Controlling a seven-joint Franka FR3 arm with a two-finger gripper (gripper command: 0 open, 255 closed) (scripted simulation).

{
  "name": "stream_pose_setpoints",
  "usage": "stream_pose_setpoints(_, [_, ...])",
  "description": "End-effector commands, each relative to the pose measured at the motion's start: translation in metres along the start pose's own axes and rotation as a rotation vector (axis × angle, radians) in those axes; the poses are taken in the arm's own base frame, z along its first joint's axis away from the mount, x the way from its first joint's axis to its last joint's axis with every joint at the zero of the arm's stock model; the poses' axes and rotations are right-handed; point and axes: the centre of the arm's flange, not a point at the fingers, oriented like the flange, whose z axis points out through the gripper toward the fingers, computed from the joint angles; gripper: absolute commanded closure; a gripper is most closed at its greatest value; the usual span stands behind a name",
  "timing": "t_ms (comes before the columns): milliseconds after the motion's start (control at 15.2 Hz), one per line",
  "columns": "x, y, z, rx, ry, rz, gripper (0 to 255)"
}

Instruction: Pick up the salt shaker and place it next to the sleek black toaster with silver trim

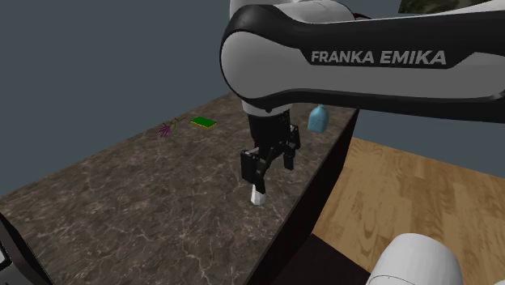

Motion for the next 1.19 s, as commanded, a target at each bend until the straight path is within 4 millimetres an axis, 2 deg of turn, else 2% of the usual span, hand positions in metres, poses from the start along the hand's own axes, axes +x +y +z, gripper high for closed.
stream_pose_setpoints(0, [0.000, 0.000, 0.000, 0.000, 0.000, 0.000, 0])
stream_pose_setpoints(1122, [0.136, 0.120, 0.122, 0.141, 0.139, 0.262, 0])
